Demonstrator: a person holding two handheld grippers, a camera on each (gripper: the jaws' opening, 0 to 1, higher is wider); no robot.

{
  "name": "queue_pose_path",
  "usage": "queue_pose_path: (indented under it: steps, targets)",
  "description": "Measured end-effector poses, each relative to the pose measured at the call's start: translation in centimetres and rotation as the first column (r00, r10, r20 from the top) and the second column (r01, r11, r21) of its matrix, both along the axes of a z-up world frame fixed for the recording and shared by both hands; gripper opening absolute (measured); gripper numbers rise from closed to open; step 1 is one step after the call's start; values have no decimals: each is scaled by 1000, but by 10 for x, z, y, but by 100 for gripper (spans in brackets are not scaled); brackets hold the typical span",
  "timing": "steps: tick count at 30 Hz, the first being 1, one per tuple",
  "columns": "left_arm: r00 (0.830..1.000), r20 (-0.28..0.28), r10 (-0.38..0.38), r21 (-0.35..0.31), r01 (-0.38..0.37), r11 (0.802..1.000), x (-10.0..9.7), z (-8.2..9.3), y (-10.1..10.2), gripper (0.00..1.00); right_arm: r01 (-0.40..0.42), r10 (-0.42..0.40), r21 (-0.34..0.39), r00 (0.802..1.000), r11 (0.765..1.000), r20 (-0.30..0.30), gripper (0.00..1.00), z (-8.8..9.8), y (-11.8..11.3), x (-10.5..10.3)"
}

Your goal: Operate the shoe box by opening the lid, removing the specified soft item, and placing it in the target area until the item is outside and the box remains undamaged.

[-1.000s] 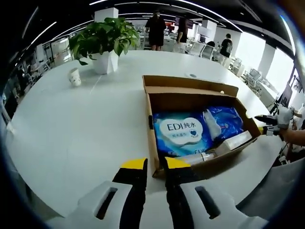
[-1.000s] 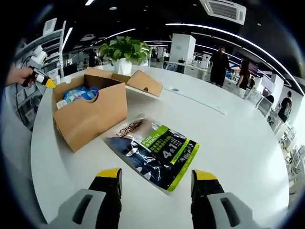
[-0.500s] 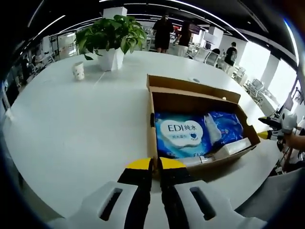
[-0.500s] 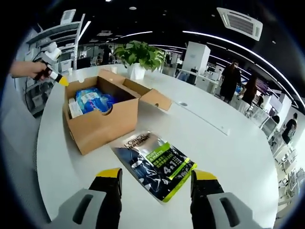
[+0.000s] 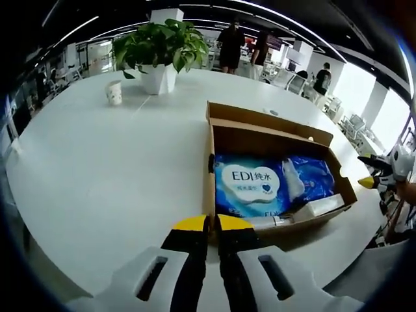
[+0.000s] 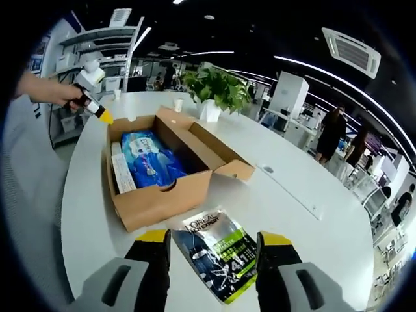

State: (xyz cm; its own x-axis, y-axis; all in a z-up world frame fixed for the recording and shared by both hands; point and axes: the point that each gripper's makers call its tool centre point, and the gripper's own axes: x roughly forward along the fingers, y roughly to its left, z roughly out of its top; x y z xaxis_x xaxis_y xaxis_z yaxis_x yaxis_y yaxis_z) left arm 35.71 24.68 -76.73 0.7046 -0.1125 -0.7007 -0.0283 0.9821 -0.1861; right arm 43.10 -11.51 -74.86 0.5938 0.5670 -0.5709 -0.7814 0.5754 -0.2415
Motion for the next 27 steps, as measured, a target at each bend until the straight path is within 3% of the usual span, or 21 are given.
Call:
queue_pose_path:
  steps: [17,27]
  targets:
    - [1000,-8,22,-21,-22,1000,-1,0,1,2,-116,116,0,993,993,1,49,18,63,3]
    - [1000,-5,25,-24,-25,999,0,-1,1,2,-155,155,-28,988,987,-19,49,8,85,2]
